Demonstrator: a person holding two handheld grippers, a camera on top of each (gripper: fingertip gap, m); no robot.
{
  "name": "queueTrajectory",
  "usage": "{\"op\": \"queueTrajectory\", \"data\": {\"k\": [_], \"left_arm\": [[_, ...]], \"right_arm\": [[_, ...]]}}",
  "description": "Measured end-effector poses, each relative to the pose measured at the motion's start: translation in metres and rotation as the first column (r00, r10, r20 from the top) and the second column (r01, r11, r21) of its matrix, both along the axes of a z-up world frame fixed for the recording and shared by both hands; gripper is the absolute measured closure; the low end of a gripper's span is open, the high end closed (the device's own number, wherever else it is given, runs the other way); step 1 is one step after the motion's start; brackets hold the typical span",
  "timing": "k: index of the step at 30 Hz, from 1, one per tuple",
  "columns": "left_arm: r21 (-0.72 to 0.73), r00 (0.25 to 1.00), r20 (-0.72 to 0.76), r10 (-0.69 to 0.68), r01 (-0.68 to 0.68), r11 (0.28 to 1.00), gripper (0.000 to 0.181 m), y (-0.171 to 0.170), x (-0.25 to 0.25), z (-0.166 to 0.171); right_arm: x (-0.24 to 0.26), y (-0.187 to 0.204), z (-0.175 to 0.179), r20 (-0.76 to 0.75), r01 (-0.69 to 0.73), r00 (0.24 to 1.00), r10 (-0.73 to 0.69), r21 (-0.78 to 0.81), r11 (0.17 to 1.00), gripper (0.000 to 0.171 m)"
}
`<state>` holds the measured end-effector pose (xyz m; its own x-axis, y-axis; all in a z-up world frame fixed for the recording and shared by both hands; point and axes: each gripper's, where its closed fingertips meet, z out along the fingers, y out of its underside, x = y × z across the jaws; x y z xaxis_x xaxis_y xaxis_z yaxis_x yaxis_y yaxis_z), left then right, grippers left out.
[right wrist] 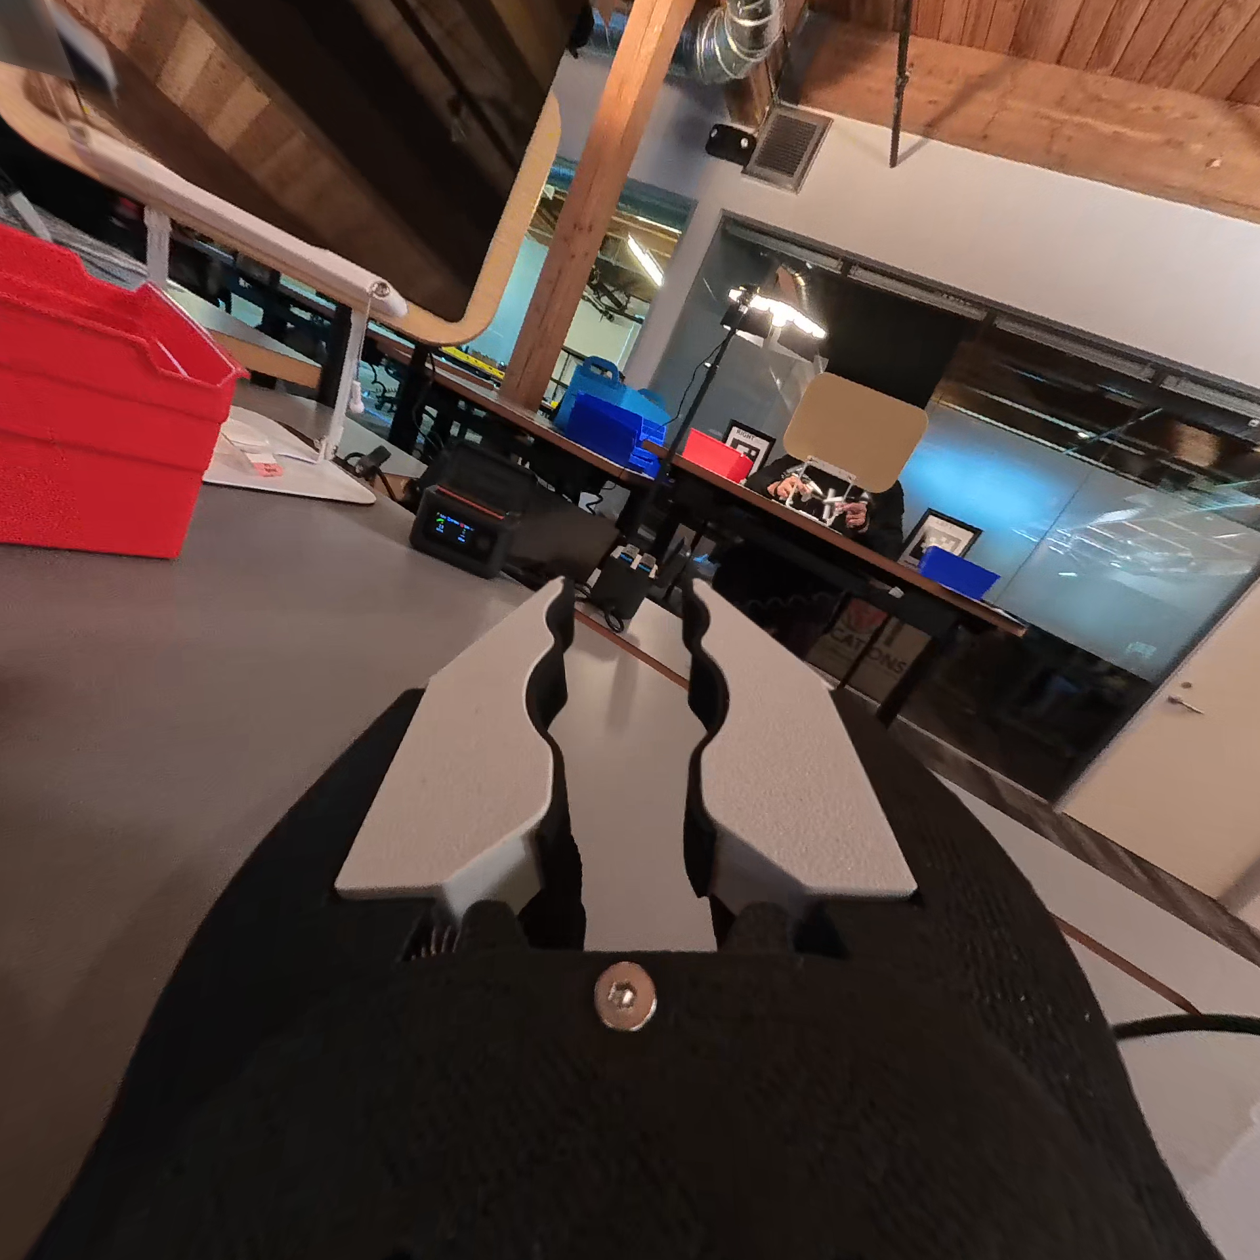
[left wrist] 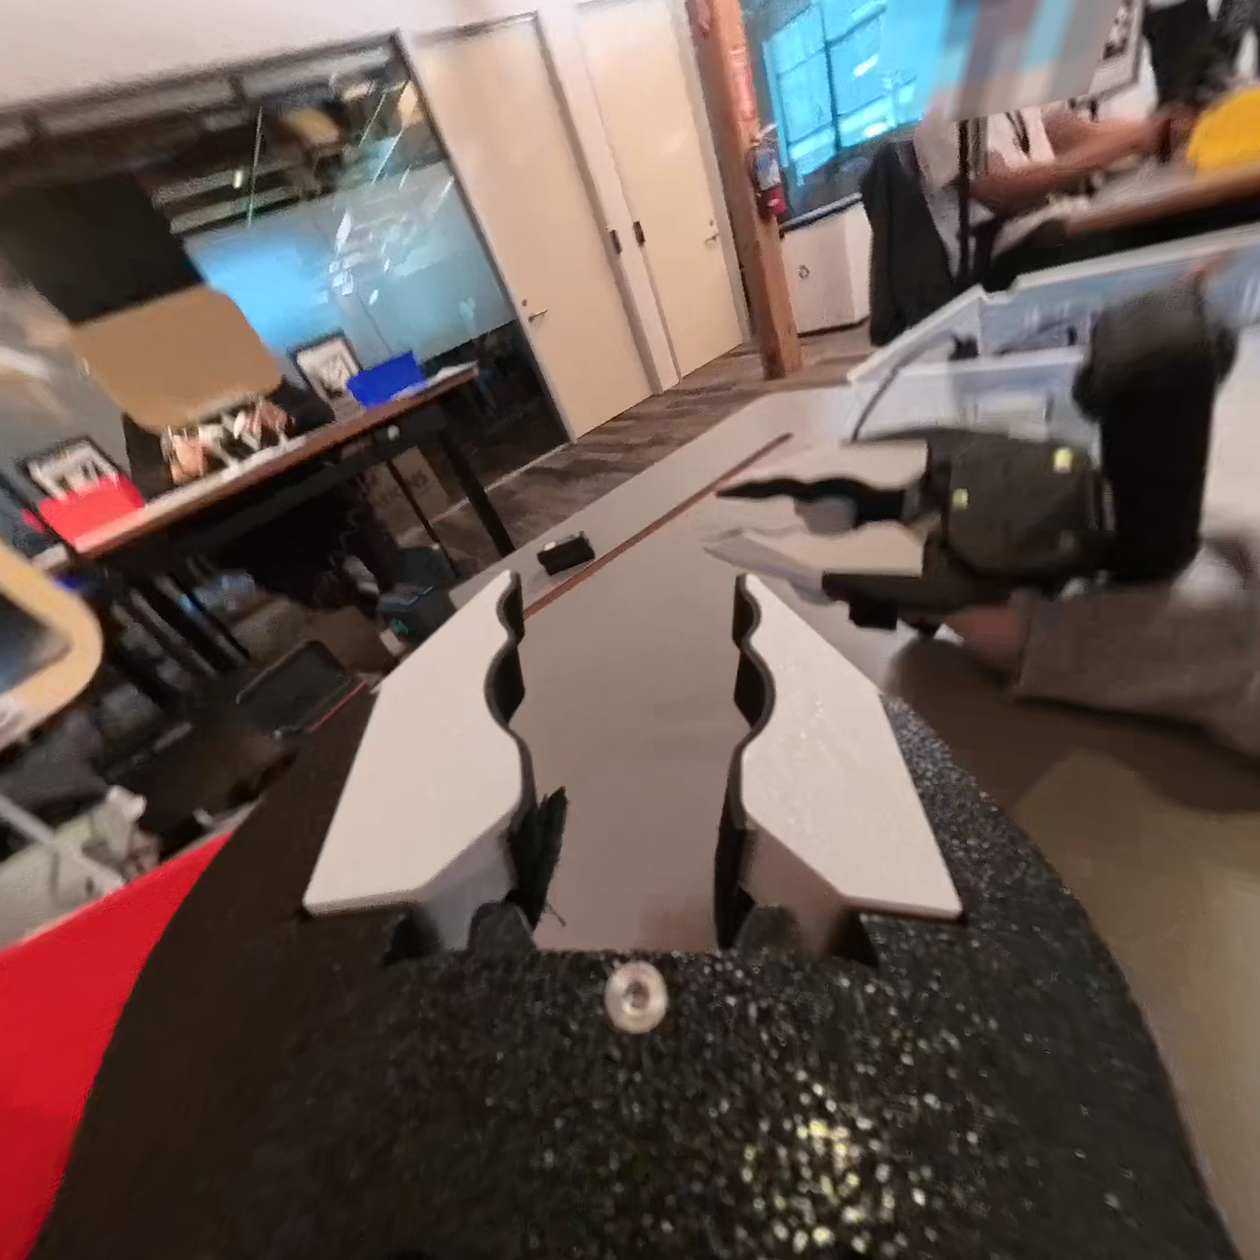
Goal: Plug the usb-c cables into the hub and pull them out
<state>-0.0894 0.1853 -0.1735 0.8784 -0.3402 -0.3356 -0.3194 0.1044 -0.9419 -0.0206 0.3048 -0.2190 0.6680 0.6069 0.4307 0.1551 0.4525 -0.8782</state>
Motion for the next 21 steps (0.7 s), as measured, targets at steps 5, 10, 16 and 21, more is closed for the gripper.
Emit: {"op": "queueTrajectory", "data": {"k": [5,10,16,21], "left_arm": [[-0.266,0.971,0.082,0.226,-0.197,0.944,0.116,-0.013,-0.098,0.047],[-0.712,0.924,0.005,0.382,-0.264,0.65,0.127,-0.004,-0.194,0.006],[-0.942,0.883,-0.2,0.425,-0.292,0.165,0.141,-0.009,-0.248,-0.097],[-0.965,0.873,-0.24,0.424,-0.263,-0.005,0.136,-0.011,-0.25,-0.129]], "right_arm": [[-0.003,-0.001,0.0,0.016,-0.002,1.0,0.002,0.019,1.0,0.142],[-0.003,0.0,0.001,-0.005,-0.019,1.0,0.019,-0.003,1.0,0.143],[-0.005,-0.003,0.001,-0.01,-0.043,0.999,0.043,-0.005,0.999,0.143],[-0.003,-0.001,0.0,-0.021,-0.043,0.999,0.042,-0.022,0.999,0.143]]}}
